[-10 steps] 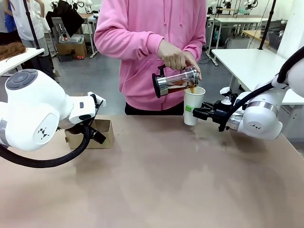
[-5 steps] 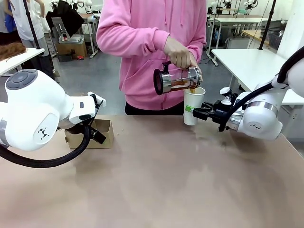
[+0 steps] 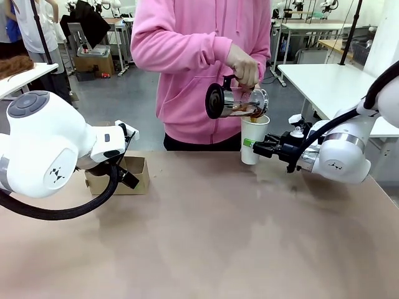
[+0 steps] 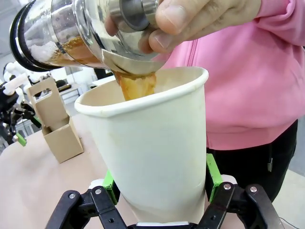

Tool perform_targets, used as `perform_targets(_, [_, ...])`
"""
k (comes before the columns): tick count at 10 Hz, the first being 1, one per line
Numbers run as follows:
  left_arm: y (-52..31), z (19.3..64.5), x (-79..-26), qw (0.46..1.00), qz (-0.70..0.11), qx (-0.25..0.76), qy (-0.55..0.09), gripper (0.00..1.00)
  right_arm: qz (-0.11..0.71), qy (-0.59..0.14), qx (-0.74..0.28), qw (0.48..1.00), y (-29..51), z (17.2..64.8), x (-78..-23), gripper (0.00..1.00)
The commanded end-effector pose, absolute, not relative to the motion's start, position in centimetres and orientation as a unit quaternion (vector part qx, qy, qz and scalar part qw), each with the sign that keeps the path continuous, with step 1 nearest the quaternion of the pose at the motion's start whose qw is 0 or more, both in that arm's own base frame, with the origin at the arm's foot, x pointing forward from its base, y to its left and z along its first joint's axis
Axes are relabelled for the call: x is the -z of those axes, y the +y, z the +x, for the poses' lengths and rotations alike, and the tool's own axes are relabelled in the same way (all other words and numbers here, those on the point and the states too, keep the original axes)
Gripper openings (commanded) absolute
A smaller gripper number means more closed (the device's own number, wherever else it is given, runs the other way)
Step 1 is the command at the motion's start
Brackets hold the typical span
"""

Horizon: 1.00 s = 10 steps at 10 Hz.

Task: Pour a drink into a cup and package it in a carrier.
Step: When a person places the Paper Cup Lid on the 600 ml Paper Cup , lift the 600 ml Paper Cup.

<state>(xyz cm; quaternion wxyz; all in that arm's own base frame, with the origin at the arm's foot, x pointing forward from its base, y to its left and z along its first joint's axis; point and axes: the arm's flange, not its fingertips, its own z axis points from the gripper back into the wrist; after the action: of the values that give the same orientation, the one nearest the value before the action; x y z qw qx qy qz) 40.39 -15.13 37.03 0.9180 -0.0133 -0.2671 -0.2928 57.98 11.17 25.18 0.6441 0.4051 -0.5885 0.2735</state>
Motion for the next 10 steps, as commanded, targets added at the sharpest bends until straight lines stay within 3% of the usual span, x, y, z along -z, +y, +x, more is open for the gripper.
perform_targets(1, [-15.12, 40.36, -37.06, 0.918, -0.014, 0.293, -0.267, 1.0, 0.404, -0.591, -0.272, 0.643, 11.21, 57.52, -25.72, 0.8])
perform_targets(10, [-15.12, 40.36, -37.06, 0.918, -0.014, 0.293, -0.267, 1.0, 0.404, -0.591, -0.272, 0.643, 11.21, 57.52, -25.72, 0.8])
